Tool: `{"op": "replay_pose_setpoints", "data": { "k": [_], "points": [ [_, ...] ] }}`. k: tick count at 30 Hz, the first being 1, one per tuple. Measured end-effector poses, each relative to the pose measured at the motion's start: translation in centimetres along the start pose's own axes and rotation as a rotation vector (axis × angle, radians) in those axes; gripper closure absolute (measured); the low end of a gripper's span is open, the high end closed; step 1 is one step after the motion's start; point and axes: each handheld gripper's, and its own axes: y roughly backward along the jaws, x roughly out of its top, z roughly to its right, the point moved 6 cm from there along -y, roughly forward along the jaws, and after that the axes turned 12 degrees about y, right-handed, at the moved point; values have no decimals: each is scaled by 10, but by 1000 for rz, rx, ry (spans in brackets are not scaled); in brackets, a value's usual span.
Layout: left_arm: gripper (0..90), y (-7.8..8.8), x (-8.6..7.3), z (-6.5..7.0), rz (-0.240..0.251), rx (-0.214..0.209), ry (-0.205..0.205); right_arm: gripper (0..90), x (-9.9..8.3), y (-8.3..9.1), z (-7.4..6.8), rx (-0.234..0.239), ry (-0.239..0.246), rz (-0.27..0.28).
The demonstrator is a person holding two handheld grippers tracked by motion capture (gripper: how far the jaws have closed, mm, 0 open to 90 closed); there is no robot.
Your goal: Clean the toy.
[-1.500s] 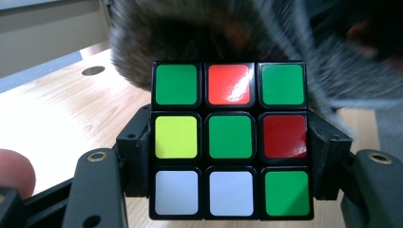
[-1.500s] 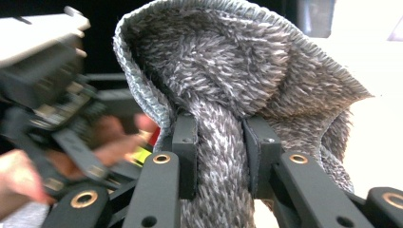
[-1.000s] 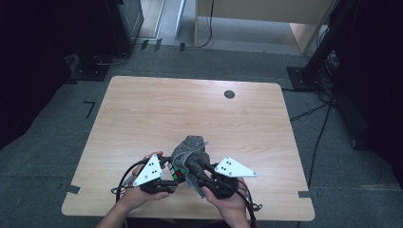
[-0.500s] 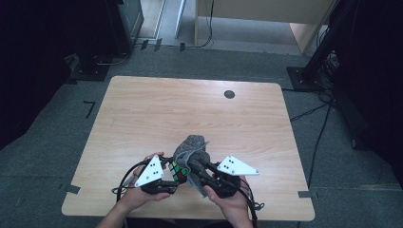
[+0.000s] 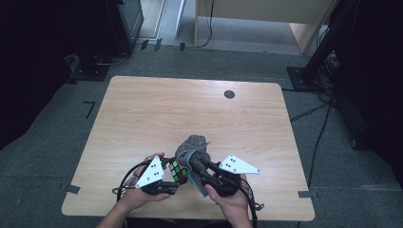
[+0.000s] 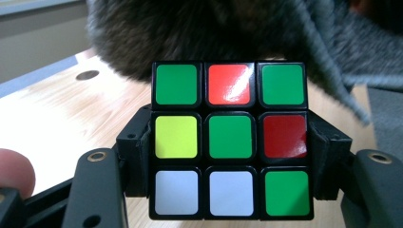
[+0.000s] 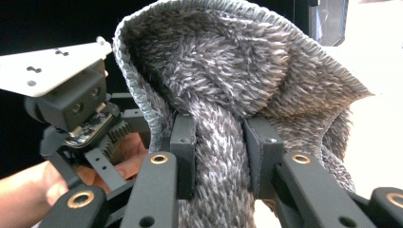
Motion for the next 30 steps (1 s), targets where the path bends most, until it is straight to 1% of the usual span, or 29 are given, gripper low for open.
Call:
{"op": "replay_pose_setpoints", "data": {
  "k": [2,3,6,8,9,10,12,13,14,15,16,18,20,22,24,25,27,28,29,30],
  "points": [
    [344,2,2,0,7,-5,6,698,-3,-2,1,-11,2,-18],
    [345,3,3,-1,10,-4,6,701,-6,-3,5,-23,-6,-21],
    [344,6,4,-5,31,-12,39,710,-16,-3,20,-96,-23,-67],
    [345,7,5,-8,35,-4,48,711,-19,-1,25,-112,-44,-74],
    [344,7,5,-9,31,3,45,710,-18,0,26,-110,-48,-67],
    [345,6,3,-9,18,11,36,709,-15,1,24,-101,-50,-48],
    [345,3,0,-7,-2,13,21,707,-7,2,14,-61,-39,-8],
    [345,1,-1,-5,-7,2,14,707,-5,2,10,-46,-35,2],
    [344,1,-1,-3,-6,-8,13,707,-1,1,4,-20,-25,19],
    [344,0,0,0,-2,-22,7,707,0,1,2,-11,-22,22],
    [344,0,0,2,2,-26,4,707,-1,0,1,-10,-21,13],
    [345,2,2,3,5,-25,-1,708,-5,-2,3,-22,-15,-5],
    [345,4,3,1,12,-21,8,709,-13,-3,13,-66,-35,-27],
    [345,5,4,-2,19,-16,20,710,-19,-3,22,-118,-12,-67],
    [345,6,5,-5,29,-9,33,708,-24,-2,29,-152,-9,-90],
    [345,6,5,-5,29,-4,36,707,-25,-1,31,-159,-18,-93],
    [345,5,4,-6,21,3,36,706,-24,-1,30,-154,-33,-85],
    [344,4,2,-6,10,8,33,706,-23,-1,28,-148,-33,-75],
    [344,3,0,-7,-4,23,23,705,-20,0,25,-139,-27,-62],
    [344,1,-1,-6,-16,34,14,705,-15,1,20,-117,-27,-37]
  ]
}}
